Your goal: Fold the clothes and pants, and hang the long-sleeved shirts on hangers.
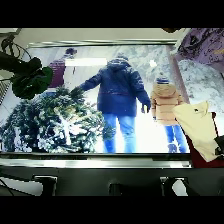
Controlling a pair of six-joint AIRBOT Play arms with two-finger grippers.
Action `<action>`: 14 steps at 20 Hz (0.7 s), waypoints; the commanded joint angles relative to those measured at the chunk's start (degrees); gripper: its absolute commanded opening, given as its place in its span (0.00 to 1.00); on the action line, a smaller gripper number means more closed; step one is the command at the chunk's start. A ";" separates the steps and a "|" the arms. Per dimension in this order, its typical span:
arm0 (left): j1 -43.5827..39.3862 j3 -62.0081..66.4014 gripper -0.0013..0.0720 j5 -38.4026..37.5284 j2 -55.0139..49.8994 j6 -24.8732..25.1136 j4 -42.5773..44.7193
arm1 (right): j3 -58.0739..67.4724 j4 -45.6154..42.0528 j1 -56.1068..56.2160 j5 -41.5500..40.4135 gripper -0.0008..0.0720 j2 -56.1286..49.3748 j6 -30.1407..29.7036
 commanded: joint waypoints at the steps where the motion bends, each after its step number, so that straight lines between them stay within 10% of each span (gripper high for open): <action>1: 0.00 0.00 0.05 0.04 0.02 -0.02 0.00 | -2.73 -2.45 -0.04 0.15 0.04 0.11 1.29; 4: 0.00 0.00 0.05 0.02 0.02 -0.02 0.00 | -3.93 -4.33 -0.04 0.63 0.05 0.11 1.49; 8: 0.00 0.00 0.05 0.04 0.02 0.00 0.00 | -4.52 -4.22 -0.02 1.22 0.65 0.15 1.38; 11: 0.02 0.02 0.05 0.04 0.22 0.00 0.02 | 1.42 0.85 0.00 -5.42 0.65 1.51 -4.46; 14: 0.02 0.02 0.04 0.04 1.44 0.44 0.02 | 11.28 24.90 1.33 -20.96 0.40 2.21 -17.16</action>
